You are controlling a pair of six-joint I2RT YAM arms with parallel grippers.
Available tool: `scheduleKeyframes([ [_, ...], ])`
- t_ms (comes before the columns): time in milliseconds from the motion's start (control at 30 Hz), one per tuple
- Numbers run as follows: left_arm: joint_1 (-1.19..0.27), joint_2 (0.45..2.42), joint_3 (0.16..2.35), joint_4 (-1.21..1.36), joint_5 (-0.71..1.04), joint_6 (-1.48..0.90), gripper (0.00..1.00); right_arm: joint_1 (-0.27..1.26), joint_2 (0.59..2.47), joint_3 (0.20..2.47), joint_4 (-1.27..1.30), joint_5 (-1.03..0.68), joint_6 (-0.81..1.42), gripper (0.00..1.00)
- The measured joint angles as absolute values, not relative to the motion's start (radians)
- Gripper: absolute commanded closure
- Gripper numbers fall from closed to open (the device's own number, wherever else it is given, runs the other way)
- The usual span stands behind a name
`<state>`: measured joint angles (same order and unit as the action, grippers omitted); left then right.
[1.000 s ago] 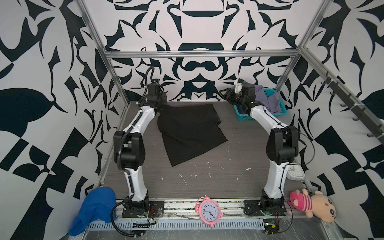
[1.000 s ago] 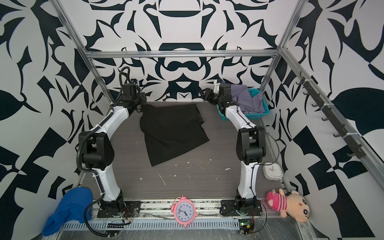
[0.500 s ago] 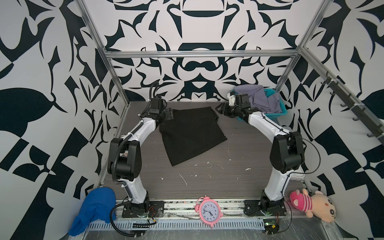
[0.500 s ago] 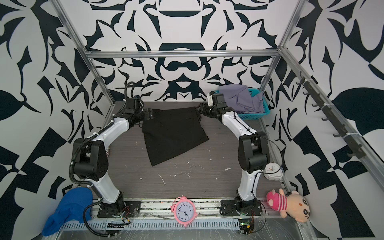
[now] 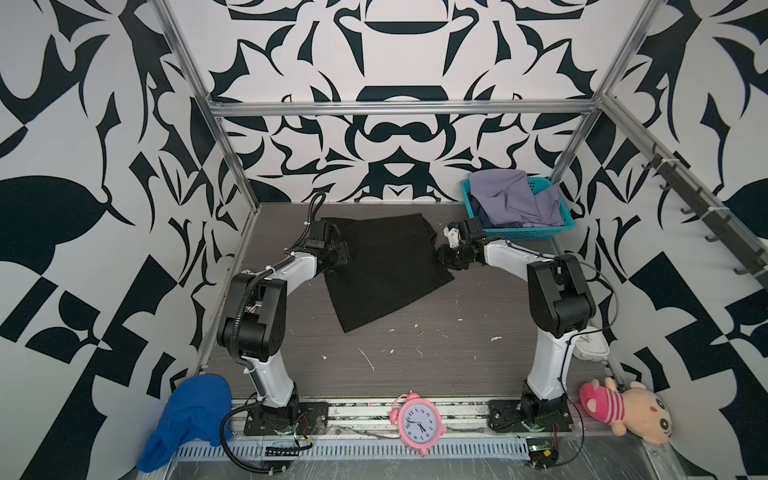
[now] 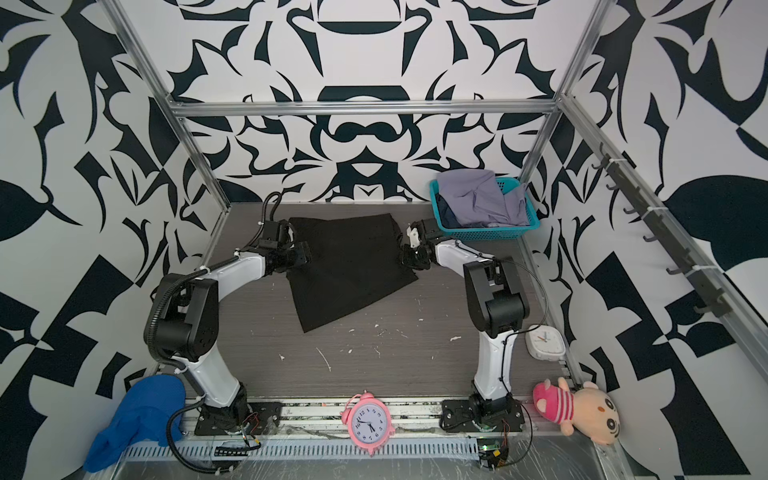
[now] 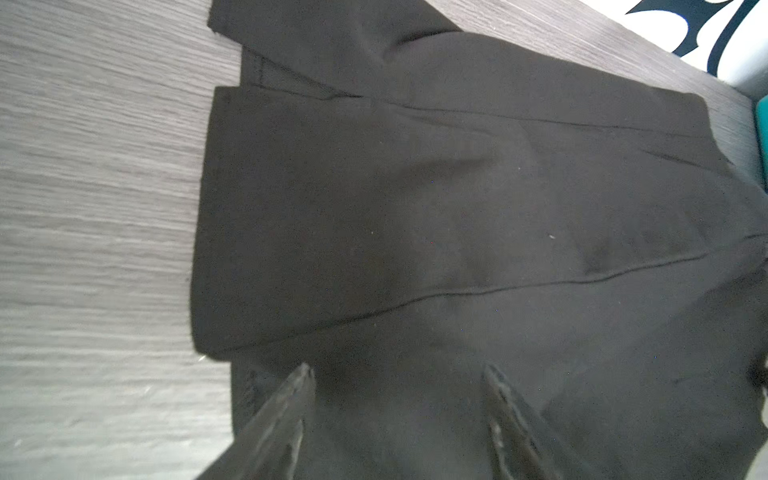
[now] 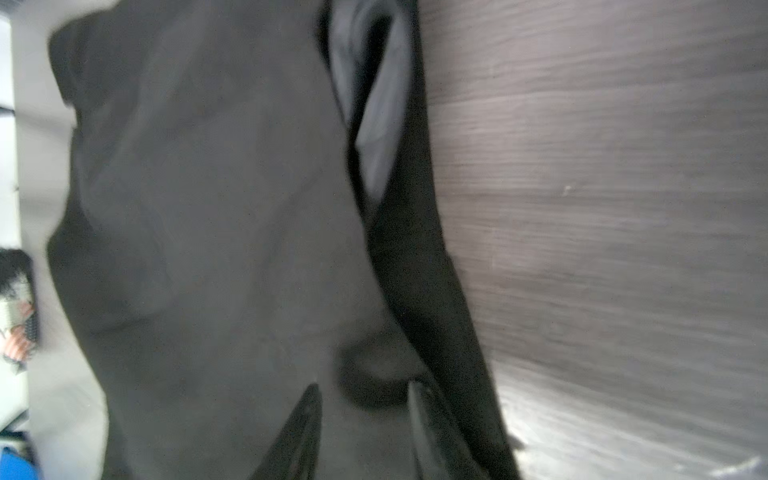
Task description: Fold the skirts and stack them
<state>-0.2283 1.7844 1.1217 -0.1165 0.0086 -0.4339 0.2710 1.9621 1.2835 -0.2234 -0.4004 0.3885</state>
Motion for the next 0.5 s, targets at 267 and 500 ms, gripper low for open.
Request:
scheduleKeyframes([
  [267, -0.226, 1.807, 1.122, -0.115, -0.026, -0.430, 0.38, 0.314, 1.926, 1.104, -0.116, -0.479, 0.413, 1.00],
  [500, -0.207, 1.803, 1.122, -0.117, -0.094, -0.396, 0.37, 0.478, 1.862, 0.972, 0.006, -0.539, 0.521, 1.00],
])
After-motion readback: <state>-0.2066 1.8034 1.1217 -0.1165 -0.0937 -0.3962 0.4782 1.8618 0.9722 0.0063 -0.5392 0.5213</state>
